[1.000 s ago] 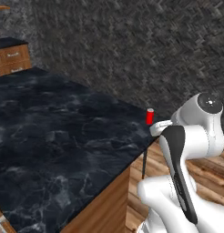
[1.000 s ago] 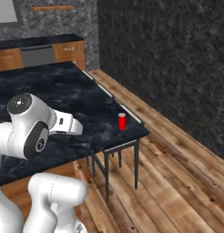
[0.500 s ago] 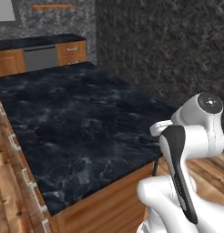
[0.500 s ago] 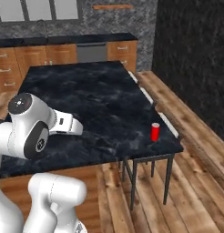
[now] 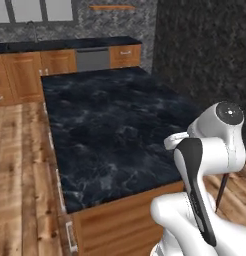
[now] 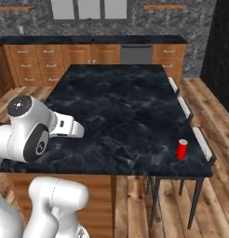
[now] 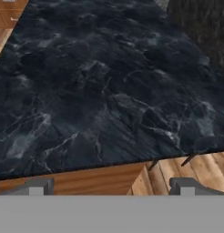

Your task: Four empty soda cans are scattered around the kitchen. Gather all the cans and cluster them next to the stove for recycling.

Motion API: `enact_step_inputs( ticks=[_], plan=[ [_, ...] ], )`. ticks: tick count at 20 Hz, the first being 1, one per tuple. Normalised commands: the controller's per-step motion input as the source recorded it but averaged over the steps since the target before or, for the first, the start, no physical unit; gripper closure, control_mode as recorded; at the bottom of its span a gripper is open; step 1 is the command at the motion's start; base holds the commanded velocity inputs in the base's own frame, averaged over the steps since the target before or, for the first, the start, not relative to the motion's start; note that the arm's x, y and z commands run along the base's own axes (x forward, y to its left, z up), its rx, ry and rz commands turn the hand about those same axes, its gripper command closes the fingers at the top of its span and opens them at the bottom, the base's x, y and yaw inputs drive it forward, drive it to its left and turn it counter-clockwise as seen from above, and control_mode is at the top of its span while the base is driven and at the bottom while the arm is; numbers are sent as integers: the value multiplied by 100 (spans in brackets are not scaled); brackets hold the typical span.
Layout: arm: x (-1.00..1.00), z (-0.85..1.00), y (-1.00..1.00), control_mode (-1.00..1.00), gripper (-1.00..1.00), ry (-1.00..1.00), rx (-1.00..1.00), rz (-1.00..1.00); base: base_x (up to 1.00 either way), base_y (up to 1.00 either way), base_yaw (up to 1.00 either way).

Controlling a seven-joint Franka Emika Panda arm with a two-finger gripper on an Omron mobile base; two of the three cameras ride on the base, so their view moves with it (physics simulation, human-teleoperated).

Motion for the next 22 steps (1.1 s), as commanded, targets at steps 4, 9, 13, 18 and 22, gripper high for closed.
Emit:
enact_step_inputs(
  ticks=[4,9,13,18,22],
  plan=[
    [0,0,0,100,-100,0,0,0,0,-56,32],
    [0,0,0,100,-100,0,0,0,-13,-76,27],
    [0,0,0,100,-100,0,0,0,-13,-76,27],
    [0,0,0,100,-100,0,0,0,-6,-61,26],
    [0,0,0,100,-100,0,0,0,-3,-54,24]
  ],
)
